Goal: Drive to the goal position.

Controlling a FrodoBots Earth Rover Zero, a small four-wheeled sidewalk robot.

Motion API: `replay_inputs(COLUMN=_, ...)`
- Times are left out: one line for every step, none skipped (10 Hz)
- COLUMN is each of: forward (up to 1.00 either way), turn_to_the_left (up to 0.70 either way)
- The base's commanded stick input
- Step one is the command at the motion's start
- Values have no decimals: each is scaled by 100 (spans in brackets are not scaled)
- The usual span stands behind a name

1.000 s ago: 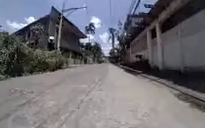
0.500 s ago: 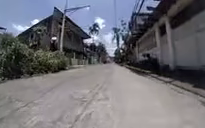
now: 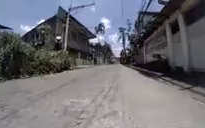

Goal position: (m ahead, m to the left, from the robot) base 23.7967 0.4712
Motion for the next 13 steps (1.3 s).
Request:
replay_inputs(forward=100, turn_to_the_left=-31)
replay_inputs(forward=100, turn_to_the_left=-31)
replay_inputs(forward=100, turn_to_the_left=-31)
replay_inputs(forward=100, turn_to_the_left=-23)
replay_inputs(forward=100, turn_to_the_left=-5)
replay_inputs(forward=100, turn_to_the_left=9)
replay_inputs(forward=100, turn_to_the_left=9)
replay_inputs(forward=100, turn_to_the_left=9)
replay_inputs(forward=100, turn_to_the_left=9)
replay_inputs(forward=100, turn_to_the_left=9)
replay_inputs(forward=100, turn_to_the_left=9)
replay_inputs(forward=100, turn_to_the_left=9)
replay_inputs(forward=100, turn_to_the_left=9)
